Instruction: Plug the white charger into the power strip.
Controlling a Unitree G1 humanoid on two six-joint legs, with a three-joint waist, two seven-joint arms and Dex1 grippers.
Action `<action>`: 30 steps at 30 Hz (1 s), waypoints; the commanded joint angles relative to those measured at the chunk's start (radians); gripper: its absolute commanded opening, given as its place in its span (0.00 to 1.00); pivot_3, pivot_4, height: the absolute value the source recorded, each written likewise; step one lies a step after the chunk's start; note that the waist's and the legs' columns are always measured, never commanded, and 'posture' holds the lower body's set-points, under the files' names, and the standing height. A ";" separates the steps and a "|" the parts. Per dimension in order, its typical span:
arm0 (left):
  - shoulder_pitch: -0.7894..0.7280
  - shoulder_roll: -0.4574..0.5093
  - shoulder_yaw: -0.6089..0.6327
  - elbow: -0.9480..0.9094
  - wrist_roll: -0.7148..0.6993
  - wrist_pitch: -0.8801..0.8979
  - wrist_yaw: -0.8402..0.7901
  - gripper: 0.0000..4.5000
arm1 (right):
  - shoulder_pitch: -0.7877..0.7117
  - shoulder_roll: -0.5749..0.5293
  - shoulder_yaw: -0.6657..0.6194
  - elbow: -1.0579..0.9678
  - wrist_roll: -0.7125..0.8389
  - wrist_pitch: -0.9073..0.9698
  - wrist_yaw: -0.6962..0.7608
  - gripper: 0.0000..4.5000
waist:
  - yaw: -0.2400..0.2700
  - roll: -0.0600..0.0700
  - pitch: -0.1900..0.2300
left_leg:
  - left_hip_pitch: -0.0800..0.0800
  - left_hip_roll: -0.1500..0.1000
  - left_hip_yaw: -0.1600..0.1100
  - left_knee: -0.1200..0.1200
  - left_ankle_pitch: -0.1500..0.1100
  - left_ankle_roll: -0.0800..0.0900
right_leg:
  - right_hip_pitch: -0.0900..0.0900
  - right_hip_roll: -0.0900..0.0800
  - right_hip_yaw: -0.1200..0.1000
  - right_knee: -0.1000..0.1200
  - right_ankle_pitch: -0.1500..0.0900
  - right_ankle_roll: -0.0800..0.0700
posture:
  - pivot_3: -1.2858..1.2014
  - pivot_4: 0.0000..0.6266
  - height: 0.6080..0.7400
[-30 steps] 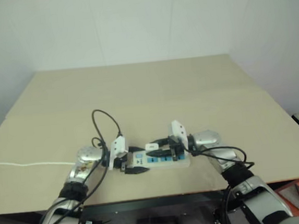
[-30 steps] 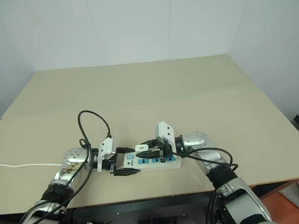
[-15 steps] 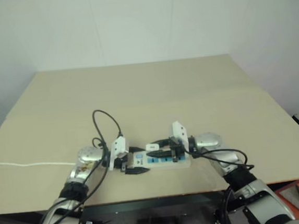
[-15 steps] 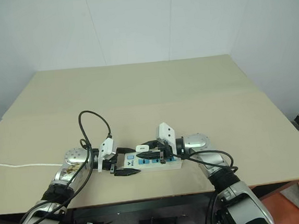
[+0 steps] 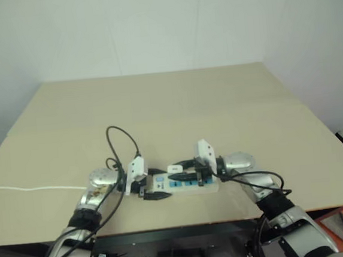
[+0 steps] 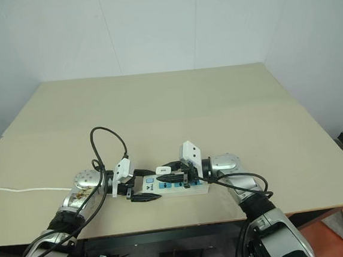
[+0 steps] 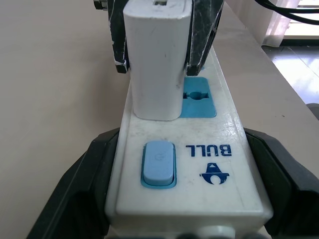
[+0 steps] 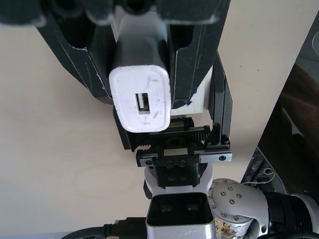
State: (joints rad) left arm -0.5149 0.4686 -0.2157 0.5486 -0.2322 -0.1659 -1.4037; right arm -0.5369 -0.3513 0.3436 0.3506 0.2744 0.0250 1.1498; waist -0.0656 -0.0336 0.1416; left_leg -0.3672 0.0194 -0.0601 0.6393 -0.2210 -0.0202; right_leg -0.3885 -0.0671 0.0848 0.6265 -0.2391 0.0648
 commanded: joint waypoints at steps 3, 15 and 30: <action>0.003 0.035 0.022 -0.003 0.019 0.009 0.009 0.73 | 0.086 -0.048 0.046 0.094 -0.082 0.061 0.035 0.68 | 0.002 -0.002 -0.001 | 0.000 0.000 0.000 0.000 0.000 -0.001 | 0.000 0.000 0.000 0.000 0.000 0.000 | 0.52 0.24 1.00; -0.011 0.026 0.034 -0.024 -0.011 0.052 0.000 0.95 | 0.091 -0.119 -0.033 -0.017 -0.078 0.030 0.004 1.00 | 0.008 -0.002 0.001 | -0.001 0.000 0.000 0.000 -0.001 -0.001 | -0.001 0.000 -0.001 -0.001 -0.001 0.000 | 0.52 0.24 1.00; -0.043 0.220 0.186 -0.383 -0.243 0.383 -0.115 1.00 | 0.260 -0.391 -0.393 -0.481 0.160 0.194 0.000 1.00 | 0.026 0.004 0.032 | -0.033 -0.001 0.000 0.003 0.000 -0.001 | -0.033 -0.001 0.000 0.004 0.001 0.001 | 0.52 0.24 1.00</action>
State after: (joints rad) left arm -0.5497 0.6592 -0.0751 0.2235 -0.4265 0.1765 -1.4999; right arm -0.2946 -0.7173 0.0223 -0.0563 0.3910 0.2043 1.1541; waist -0.0393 -0.0298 0.1733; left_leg -0.4004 0.0183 -0.0602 0.6420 -0.2211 -0.0211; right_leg -0.4219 -0.0679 0.0848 0.6302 -0.2381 0.0653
